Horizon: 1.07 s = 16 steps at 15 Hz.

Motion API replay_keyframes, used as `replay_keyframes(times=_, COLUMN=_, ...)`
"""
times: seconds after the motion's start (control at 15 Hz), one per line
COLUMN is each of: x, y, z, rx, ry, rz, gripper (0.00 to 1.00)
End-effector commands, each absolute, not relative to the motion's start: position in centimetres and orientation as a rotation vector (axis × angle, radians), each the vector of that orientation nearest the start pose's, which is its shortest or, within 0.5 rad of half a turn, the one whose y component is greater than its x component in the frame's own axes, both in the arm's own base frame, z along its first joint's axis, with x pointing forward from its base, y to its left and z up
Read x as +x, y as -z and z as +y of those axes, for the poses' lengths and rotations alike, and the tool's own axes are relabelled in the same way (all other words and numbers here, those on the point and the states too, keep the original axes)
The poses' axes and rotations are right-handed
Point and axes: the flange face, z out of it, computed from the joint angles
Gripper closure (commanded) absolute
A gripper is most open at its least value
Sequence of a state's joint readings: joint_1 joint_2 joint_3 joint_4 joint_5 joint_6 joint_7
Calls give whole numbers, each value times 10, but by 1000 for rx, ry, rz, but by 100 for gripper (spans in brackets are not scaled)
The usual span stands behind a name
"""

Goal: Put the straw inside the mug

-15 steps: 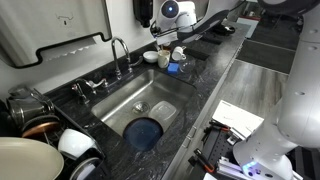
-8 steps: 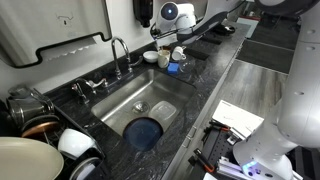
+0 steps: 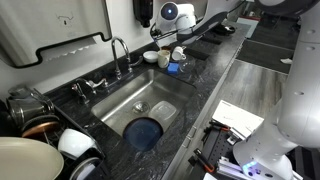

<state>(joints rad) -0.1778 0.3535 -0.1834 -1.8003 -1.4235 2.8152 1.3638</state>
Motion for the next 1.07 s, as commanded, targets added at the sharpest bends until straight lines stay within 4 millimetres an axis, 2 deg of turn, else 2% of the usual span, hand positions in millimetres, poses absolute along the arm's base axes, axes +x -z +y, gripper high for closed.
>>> replay_keyframes(times=0.0, x=639, y=-395, z=-181, rx=2338, ry=-1043, rz=-450, gripper=43)
replay_keyframes(times=0.27, x=632, y=-412, z=-174, rx=2412, ry=-952, rz=-416, gripper=17)
replay_keyframes(times=0.4, x=622, y=-406, z=-163, rx=2487, ry=-857, rz=-364, gripper=3)
replay_keyframes(times=0.47, x=612, y=-403, z=-145, rx=2537, ry=-805, rz=-340, gripper=1)
replay_keyframes(times=0.73, x=588, y=-419, z=-101, rx=2705, ry=-579, rz=-259, gripper=0)
replay_keyframes(times=0.87, x=579, y=-437, z=-82, rx=2799, ry=-455, rz=-219, gripper=0)
replay_keyframes(times=1.0, x=571, y=-465, z=-74, rx=2900, ry=-322, rz=-175, gripper=0)
